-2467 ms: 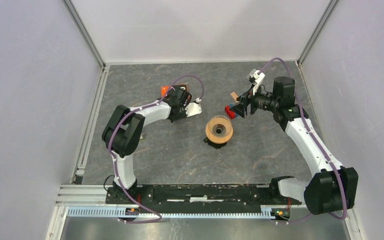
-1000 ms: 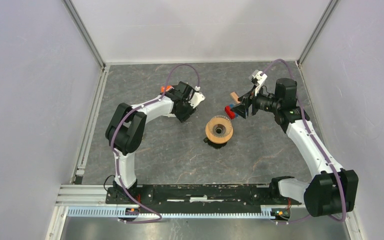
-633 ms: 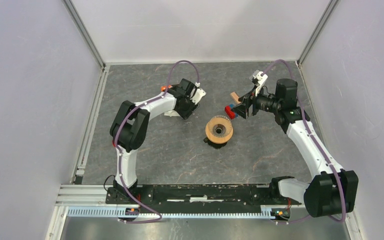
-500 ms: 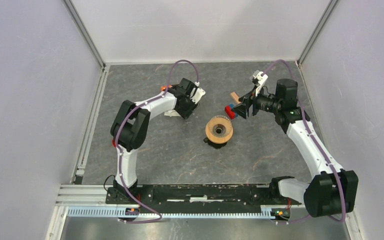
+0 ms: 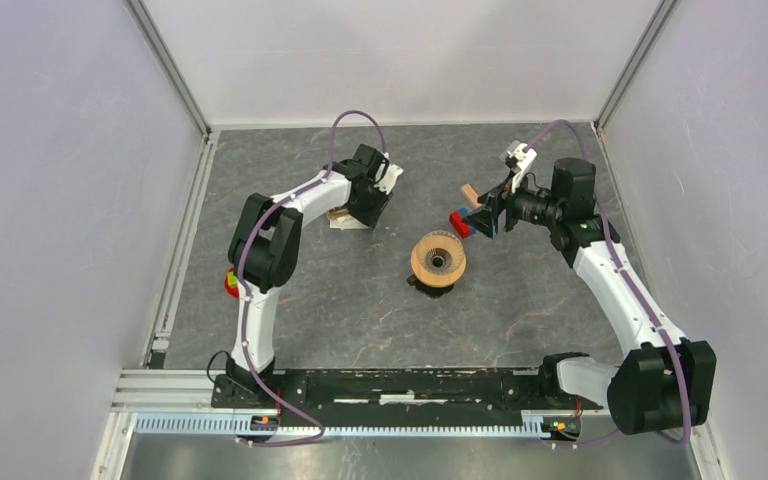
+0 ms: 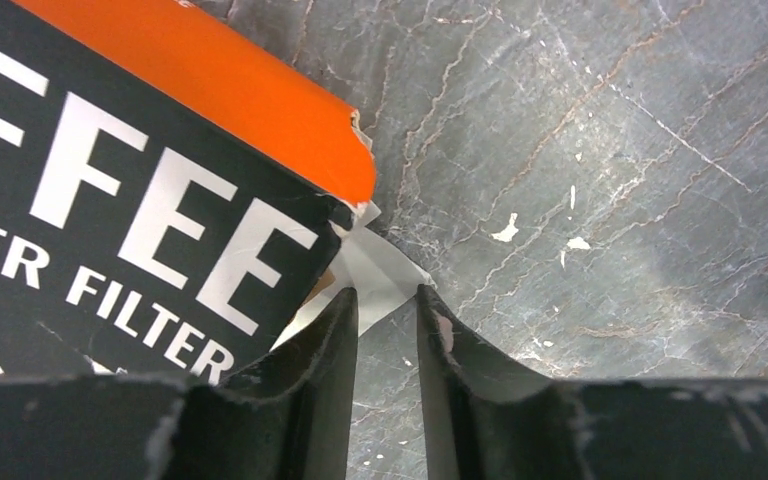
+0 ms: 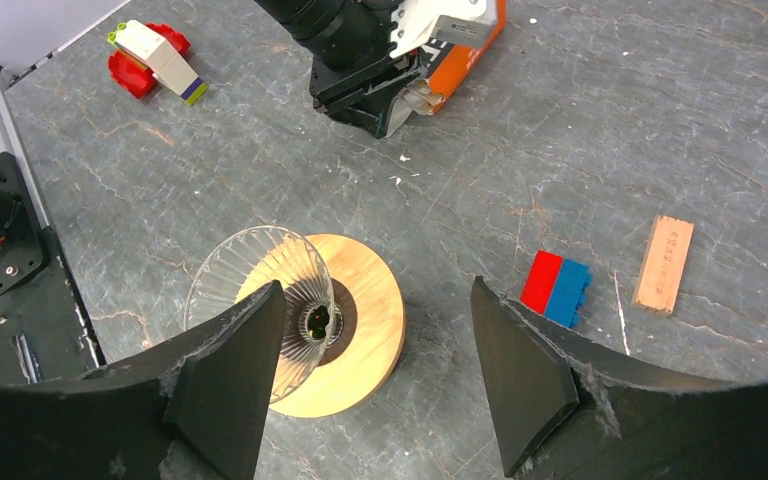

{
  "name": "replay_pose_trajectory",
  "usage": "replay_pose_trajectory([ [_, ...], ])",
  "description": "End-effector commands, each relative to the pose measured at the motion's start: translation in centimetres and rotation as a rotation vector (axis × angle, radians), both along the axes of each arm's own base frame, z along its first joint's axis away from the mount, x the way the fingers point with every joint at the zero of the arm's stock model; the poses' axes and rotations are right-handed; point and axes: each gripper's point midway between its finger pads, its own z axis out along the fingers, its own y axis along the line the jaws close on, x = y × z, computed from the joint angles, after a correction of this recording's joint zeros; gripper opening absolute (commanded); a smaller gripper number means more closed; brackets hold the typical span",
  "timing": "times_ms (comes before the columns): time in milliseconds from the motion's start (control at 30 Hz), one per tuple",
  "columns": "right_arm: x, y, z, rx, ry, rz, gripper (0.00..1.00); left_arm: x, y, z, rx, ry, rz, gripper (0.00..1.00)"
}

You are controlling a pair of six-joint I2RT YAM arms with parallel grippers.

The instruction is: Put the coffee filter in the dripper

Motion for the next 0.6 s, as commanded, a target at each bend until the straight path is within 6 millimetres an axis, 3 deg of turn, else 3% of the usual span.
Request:
replay_pose_trajectory([
  [0, -0.1, 0.1, 1.2, 0.026, -0.047, 0.013, 0.75, -1.9, 1.5, -3.4, 0.048, 0.137, 0.058, 0.32],
  [267, -0.1, 0.0, 1.2, 0.033, -0.045, 0.011, 0.75, -2.4, 1.8, -3.9, 0.069, 0.167, 0.039, 0.03],
  [367, -0.1, 0.0, 1.1, 0.034, -0.045, 0.010, 0.75, -3.7, 0.6, -3.4, -0.010, 0.211, 0.006, 0.02],
  [567, -0.1, 0.0, 1.1, 0.036, -0.044, 0.012, 0.76, -4.9, -0.6, 1.6, -0.145, 0.152, -0.082, 0.02],
])
